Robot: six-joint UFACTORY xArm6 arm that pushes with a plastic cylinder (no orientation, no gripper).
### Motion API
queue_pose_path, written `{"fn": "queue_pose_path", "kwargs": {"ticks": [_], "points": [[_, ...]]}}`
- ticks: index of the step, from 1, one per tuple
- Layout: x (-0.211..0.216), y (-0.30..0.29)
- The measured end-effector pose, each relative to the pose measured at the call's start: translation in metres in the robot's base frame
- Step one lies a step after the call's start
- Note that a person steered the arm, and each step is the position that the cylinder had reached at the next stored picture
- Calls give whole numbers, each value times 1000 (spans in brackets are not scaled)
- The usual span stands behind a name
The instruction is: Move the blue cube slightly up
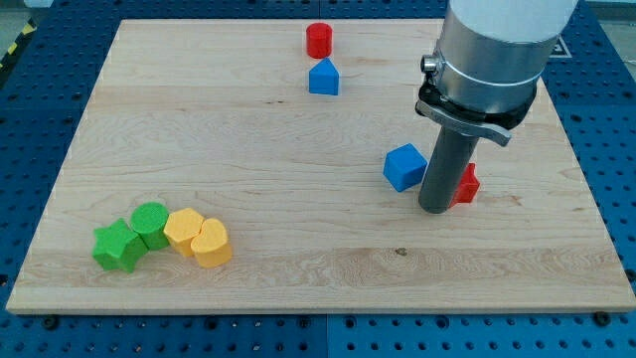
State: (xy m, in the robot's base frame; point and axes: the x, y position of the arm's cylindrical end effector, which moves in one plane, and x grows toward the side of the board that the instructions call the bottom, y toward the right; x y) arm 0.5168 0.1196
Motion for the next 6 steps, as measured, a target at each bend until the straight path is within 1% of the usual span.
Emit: {"fn": "queue_pose_path", "kwargs": {"ticks": [1, 3, 5, 6], "points": [[-4, -5], [-31, -40], [-55, -36], [-82, -36]]}}
